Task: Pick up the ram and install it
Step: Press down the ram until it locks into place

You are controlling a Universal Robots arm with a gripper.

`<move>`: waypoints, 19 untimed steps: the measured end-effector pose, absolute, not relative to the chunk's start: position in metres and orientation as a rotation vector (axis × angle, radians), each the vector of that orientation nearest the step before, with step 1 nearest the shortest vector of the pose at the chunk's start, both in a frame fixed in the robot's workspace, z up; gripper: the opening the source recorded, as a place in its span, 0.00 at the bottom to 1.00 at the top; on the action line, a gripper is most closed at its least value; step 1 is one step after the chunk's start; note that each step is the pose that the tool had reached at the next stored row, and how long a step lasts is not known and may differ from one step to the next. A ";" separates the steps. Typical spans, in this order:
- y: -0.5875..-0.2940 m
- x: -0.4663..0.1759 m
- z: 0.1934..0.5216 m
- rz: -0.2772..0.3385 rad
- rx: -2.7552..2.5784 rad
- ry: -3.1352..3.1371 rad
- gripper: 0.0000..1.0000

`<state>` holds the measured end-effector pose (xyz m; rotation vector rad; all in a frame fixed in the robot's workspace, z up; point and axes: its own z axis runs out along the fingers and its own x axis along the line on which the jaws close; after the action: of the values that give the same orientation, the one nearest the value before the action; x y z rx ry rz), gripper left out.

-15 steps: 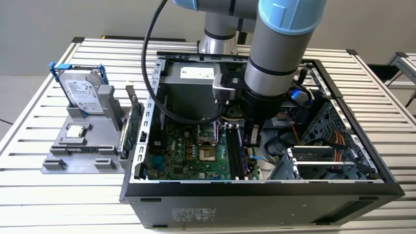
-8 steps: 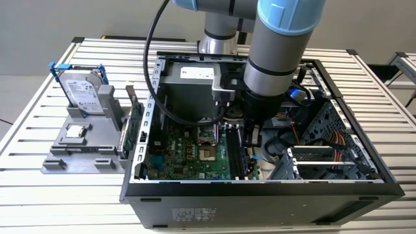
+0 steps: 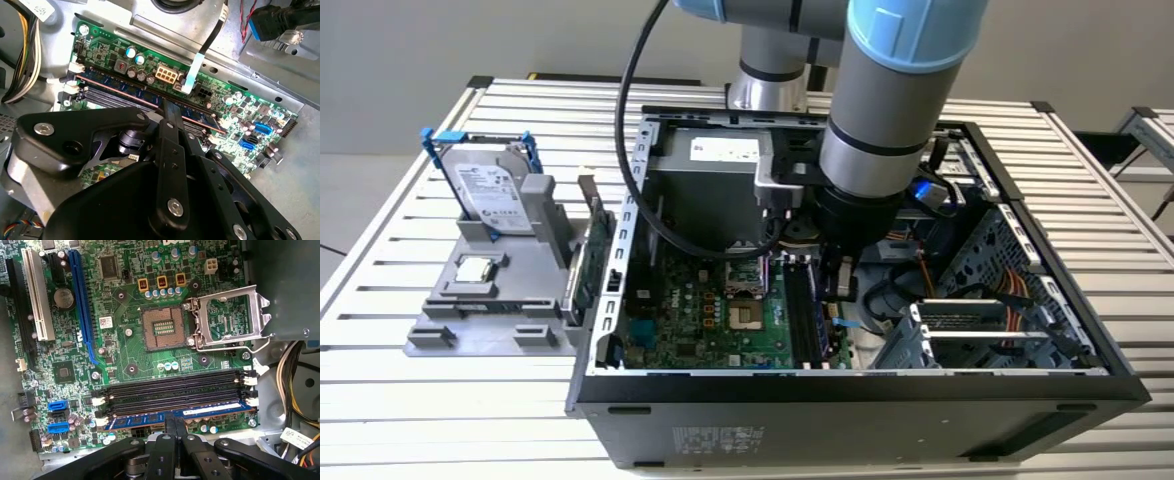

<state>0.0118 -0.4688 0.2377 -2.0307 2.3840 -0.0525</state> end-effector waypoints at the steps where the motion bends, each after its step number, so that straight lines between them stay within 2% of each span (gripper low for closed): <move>1: -0.469 0.012 0.238 -0.052 -2.031 2.384 0.00; 19: -0.469 0.012 0.223 -0.053 -2.031 2.384 0.00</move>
<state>0.0118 -0.4689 0.2232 -2.0311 2.3844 -0.0532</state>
